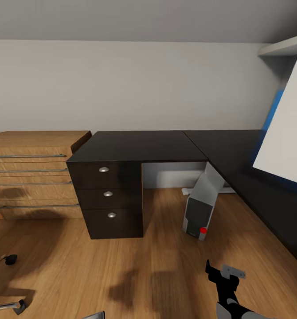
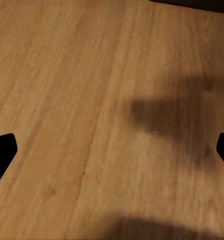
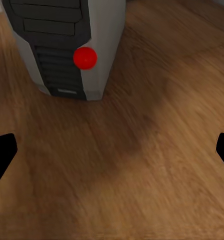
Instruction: In the bedroom, organize the workspace by keeping the computer under the desk, ensuring the monitor is on the desk, placing the keyboard on the desk next to the monitor, placing the mouse on the desk next to the keyboard, moving the folder from the swivel chair onto the desk next to the mouse, stacking the notebook on top of the folder with the pen on top of the notebook, and positioning the swivel chair next to the desk.
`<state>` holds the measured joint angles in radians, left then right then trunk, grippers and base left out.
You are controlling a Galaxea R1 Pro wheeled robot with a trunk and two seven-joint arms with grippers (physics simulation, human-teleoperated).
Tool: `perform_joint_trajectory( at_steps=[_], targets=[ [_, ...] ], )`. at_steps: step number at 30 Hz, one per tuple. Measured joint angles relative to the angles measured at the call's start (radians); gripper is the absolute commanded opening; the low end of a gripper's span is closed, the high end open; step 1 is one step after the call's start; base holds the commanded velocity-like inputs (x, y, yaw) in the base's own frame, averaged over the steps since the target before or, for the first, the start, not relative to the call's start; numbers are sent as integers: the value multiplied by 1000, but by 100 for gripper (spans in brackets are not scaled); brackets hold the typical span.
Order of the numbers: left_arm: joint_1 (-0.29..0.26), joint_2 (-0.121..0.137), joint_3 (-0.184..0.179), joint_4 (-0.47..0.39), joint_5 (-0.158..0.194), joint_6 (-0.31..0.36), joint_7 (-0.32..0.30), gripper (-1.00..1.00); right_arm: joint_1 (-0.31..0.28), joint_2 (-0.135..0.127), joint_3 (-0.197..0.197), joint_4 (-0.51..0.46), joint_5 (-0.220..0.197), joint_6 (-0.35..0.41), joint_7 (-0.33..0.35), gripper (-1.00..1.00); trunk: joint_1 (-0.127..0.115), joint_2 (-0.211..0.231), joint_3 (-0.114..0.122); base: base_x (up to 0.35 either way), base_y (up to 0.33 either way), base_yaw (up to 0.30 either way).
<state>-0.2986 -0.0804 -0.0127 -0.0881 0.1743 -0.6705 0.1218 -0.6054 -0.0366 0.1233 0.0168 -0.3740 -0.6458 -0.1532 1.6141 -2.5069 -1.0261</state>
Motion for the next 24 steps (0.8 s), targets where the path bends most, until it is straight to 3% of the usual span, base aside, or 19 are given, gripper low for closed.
perform_joint_trajectory(
  at_steps=[6,18,24],
  targets=[
    [0,0,0,1,0,1,2,100,55,17,0,3,0,3,1,100,-3,1,23,0,0,0],
    [0,5,0,61,0,8,1,100,87,30,0,4,-1,0,4,100,-8,4,70,0,0,0],
    [0,16,-1,67,1,89,-2,100,93,51,0,4,-1,1,6,100,-11,6,93,0,0,0]
  ],
)
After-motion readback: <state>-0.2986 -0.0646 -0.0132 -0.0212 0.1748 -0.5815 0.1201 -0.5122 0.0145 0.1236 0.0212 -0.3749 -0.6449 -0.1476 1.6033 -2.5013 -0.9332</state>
